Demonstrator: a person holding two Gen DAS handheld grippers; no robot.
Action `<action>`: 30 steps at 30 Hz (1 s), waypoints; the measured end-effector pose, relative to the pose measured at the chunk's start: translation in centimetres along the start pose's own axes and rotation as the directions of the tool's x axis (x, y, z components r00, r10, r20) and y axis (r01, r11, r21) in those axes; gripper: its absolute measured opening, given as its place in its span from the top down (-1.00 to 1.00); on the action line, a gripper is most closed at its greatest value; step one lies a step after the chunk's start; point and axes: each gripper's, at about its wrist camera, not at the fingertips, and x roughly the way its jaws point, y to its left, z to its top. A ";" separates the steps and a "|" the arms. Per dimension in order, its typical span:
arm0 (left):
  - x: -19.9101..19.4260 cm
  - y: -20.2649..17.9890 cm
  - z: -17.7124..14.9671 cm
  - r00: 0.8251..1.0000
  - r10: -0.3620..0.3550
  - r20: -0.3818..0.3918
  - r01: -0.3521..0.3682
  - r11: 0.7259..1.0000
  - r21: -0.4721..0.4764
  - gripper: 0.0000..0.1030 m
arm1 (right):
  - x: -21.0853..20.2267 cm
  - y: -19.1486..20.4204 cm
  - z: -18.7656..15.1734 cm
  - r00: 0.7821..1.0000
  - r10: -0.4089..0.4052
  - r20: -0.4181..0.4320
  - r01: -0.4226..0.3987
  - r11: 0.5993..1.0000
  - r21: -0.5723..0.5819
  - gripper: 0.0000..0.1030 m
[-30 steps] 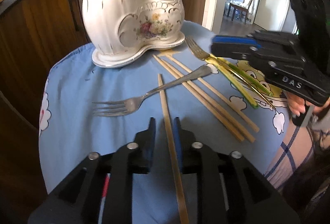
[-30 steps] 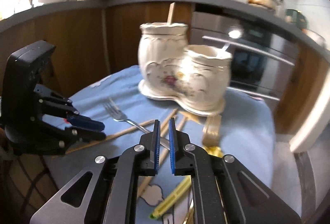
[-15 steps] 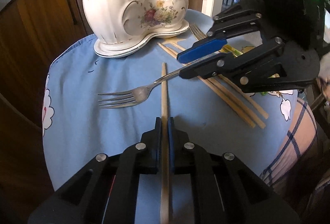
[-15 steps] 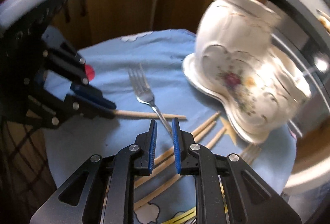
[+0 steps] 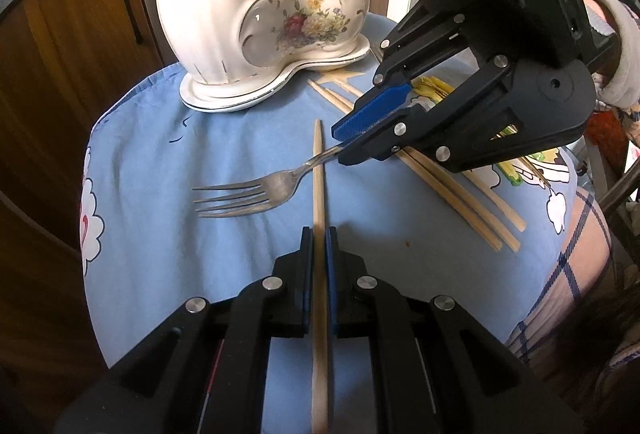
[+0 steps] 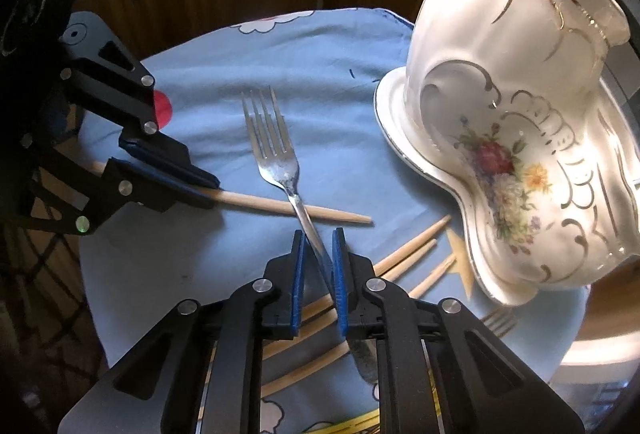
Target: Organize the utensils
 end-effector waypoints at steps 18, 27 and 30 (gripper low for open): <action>-4.1 0.0 0.7 0.992 0.034 0.122 -0.034 0.999 0.001 0.88 | -7.2 -0.1 -2.5 0.973 -0.057 0.222 0.034 0.994 0.108 0.87; -8.3 0.7 3.0 0.961 0.084 0.265 -0.079 0.996 -0.026 0.88 | -14.4 -2.2 -3.6 0.876 -0.169 0.452 0.066 0.970 0.235 0.87; -9.6 0.9 4.7 0.945 0.106 0.310 -0.100 0.994 -0.033 0.88 | -16.0 -2.9 -3.5 0.836 -0.220 0.502 0.078 0.954 0.288 0.87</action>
